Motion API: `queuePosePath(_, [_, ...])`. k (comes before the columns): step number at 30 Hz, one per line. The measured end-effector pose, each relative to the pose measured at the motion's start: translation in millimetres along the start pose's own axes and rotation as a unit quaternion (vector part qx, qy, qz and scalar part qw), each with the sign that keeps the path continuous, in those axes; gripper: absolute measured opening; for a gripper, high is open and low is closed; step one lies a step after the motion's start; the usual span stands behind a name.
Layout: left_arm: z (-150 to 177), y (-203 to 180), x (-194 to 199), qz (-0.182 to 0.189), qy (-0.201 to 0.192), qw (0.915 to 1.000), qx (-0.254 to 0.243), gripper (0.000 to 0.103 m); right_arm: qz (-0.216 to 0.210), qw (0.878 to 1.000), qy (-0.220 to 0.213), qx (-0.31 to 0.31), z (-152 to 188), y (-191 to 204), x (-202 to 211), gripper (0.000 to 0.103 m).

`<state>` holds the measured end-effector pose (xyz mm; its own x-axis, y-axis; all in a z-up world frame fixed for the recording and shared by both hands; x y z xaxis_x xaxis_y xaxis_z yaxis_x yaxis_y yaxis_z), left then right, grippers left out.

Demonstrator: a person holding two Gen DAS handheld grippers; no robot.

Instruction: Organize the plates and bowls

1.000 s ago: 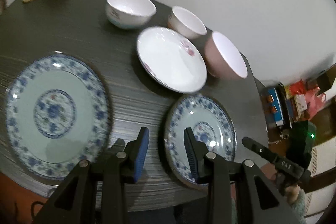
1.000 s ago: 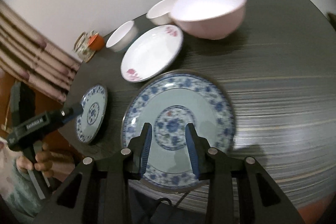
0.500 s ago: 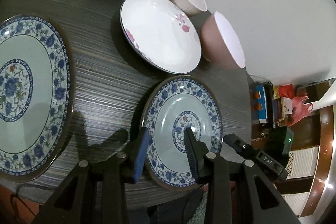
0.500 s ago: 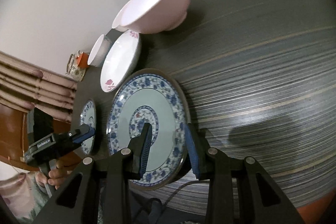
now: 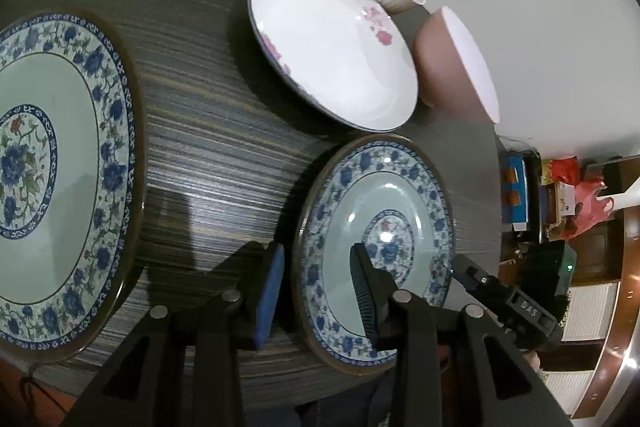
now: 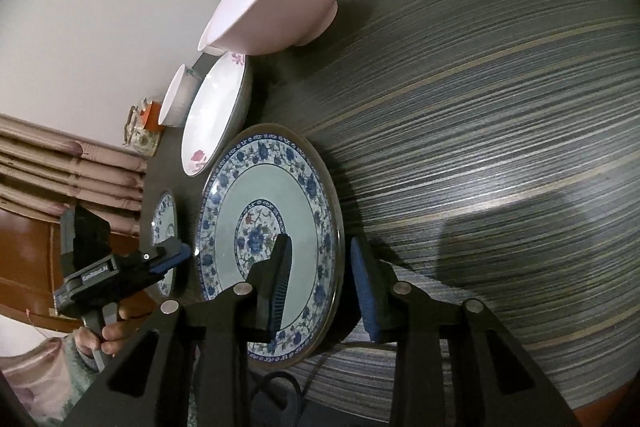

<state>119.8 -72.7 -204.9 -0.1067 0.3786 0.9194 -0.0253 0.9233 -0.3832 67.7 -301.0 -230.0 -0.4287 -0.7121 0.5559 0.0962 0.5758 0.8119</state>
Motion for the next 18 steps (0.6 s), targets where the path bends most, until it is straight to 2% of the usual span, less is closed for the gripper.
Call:
queuePosePath(10, [0.1,2.9,-11.1,-0.011,0.006,0.9999,-0.004,0.035,-0.006,1.0,0.004,-0.002,-2.2,-0.2,-7.7,0.03])
queuePosePath(18, [-0.2,1.1,-12.2,-0.014,0.003,0.9998,-0.011,0.033,-0.005,1.0,0.003,-0.002,-4.0,-2.1,-10.9,0.023])
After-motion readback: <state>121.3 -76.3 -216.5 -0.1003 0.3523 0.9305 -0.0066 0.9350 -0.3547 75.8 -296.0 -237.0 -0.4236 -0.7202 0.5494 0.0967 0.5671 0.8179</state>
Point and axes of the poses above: each gripper's, at about its wrist camera, not at the fingertips, and x roughly against the way its jaws point, y to its left, z to its underside, the point moved 10 cm from there along -x, roughly the way its jaws point, and after that the axes turned 13 degrees about -z, right-handed, at the moved point
